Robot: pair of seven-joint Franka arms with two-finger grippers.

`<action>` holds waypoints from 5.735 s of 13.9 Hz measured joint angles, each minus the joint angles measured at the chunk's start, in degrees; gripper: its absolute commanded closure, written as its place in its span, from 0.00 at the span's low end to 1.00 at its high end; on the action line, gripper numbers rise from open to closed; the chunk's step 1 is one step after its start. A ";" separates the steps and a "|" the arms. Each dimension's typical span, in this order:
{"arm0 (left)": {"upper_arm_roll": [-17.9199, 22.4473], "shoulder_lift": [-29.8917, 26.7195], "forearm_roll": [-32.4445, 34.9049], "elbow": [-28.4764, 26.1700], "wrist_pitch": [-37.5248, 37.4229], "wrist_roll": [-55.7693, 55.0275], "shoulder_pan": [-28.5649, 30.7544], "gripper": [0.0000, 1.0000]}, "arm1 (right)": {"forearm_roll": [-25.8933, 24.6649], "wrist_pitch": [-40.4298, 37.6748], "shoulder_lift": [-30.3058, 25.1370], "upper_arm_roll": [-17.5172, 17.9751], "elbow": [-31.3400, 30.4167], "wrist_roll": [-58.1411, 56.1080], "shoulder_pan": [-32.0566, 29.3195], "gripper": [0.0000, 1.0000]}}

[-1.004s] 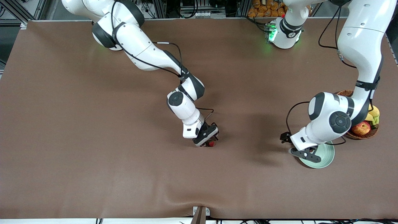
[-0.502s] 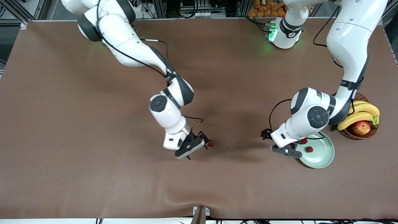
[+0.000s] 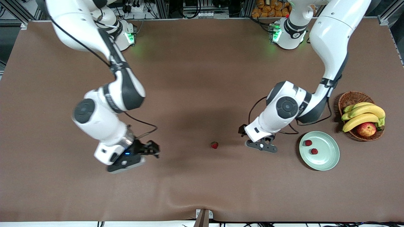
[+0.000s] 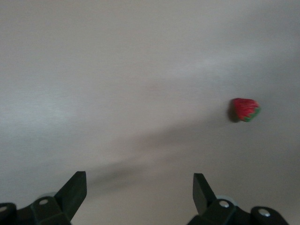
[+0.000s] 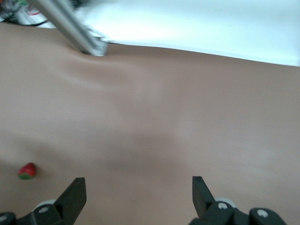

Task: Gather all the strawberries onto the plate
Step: 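Withdraw the right gripper to its side while the left gripper approaches the strawberry, then lower the open left gripper around the middle strawberry, then close the left gripper on the red strawberry and lift it, then carry the strawberry with the left gripper over the green plate, then lower the strawberry onto the plate and open the left gripper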

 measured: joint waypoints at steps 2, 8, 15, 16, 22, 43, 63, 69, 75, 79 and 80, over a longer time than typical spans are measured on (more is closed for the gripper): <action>0.04 0.91 0.00 1.40 0.36 -0.15 -0.91 0.00 | -0.02 -2.32 -7.39 -0.09 -8.01 -0.12 -5.67 0.00; 0.53 6.58 0.00 5.76 7.08 -1.70 -6.54 0.00 | -1.40 -22.41 -23.12 -0.12 -15.37 -0.80 -18.82 0.00; 6.34 12.54 0.00 9.93 14.15 -1.83 -14.12 0.10 | -8.81 -38.43 -33.61 -0.01 -15.67 0.72 -18.64 0.00; 6.60 13.05 0.00 10.30 14.68 -1.83 -14.58 0.13 | -8.89 -39.52 -34.05 -0.56 -15.58 0.77 -17.89 0.00; 7.12 15.85 0.00 11.79 17.81 -1.83 -16.05 0.18 | -8.95 -41.92 -34.37 -2.94 -14.05 0.78 -14.93 0.00; 11.22 18.34 0.00 15.36 19.49 -1.91 -18.62 1.00 | -8.87 -46.43 -36.14 -3.60 -10.96 2.18 -16.55 0.00; 11.50 -1.34 0.03 -7.00 5.55 24.54 7.18 1.00 | -8.58 -45.93 -36.09 -4.22 -10.00 1.55 -17.60 0.00; 11.42 -3.19 0.03 -7.92 5.55 39.25 16.33 1.00 | -7.80 -45.83 -35.58 -4.03 -10.00 1.54 -17.60 0.00; 11.51 -2.73 0.03 -7.89 5.67 45.92 19.89 0.36 | -7.76 -45.83 -35.58 -4.01 -9.99 1.54 -17.60 0.00; 11.48 -1.47 0.03 -6.94 5.77 46.94 20.58 0.00 | -7.76 -45.83 -35.57 -3.99 -9.99 1.54 -17.60 0.00; 11.44 -1.41 0.03 -6.86 5.79 46.94 20.58 0.00 | -7.76 -45.83 -35.57 -3.98 -9.99 1.54 -17.60 0.00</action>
